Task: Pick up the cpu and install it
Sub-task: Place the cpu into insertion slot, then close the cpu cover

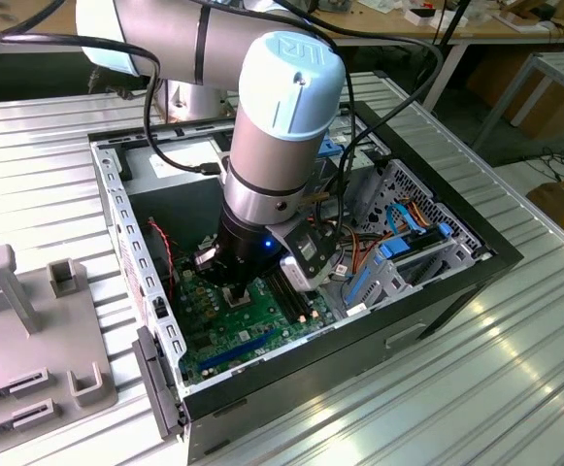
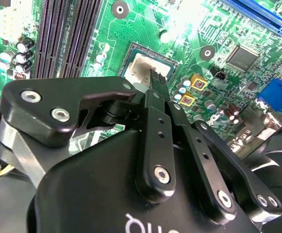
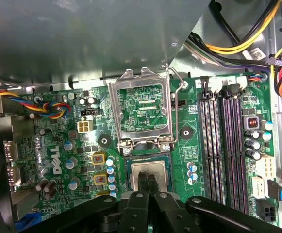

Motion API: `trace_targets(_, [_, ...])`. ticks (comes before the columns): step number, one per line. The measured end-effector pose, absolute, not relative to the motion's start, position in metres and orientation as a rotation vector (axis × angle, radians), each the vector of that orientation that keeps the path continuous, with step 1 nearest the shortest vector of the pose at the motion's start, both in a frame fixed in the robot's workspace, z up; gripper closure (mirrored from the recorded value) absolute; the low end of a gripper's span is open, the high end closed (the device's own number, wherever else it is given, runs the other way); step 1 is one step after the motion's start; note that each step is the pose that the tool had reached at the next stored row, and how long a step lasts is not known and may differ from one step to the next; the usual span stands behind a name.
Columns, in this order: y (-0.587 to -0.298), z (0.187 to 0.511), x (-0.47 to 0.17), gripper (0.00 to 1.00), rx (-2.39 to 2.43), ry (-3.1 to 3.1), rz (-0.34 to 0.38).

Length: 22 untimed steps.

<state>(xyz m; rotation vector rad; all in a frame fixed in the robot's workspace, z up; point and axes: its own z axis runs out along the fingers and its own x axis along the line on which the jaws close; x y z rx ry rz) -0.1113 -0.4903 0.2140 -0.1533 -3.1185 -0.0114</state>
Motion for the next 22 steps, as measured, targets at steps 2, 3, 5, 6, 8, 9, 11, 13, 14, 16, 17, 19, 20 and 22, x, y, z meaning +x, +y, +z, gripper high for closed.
trace_targets(2, [-0.490,0.214,-0.111,0.89,-0.155,-3.118,-0.011])
trace_targets(3, [-0.490,0.214,-0.111,0.89,-0.157,-3.118,-0.011])
trace_targets(5, [-0.490,0.214,-0.111,0.89,-0.158,-3.118,-0.011])
trace_targets(6, [-0.490,0.214,-0.111,0.89,-0.161,-3.118,-0.011])
trace_targets(8, [-0.490,0.214,-0.111,0.89,-0.164,-3.118,-0.012])
trace_targets(9, [-0.490,0.214,-0.111,0.89,-0.166,-3.118,-0.011])
trace_targets(11, [-0.490,0.214,-0.111,0.89,-0.168,-3.118,-0.011])
trace_targets(13, [-0.490,0.214,-0.111,0.89,-0.171,-3.118,-0.012])
trace_targets(14, [-0.490,0.214,-0.111,0.89,-0.172,-3.118,-0.012])
trace_targets(16, [-0.490,0.214,-0.111,0.89,-0.174,-3.117,-0.011])
trace_targets(17, [-0.490,0.214,-0.110,0.89,-0.174,-3.117,-0.012])
trace_targets(19, [-0.490,0.216,-0.110,0.89,-0.174,-3.116,-0.011])
trace_targets(20, [-0.490,0.220,-0.110,0.89,-0.174,-3.116,-0.011])
trace_targets(22, [-0.489,0.230,-0.108,0.89,-0.174,-3.116,-0.011])
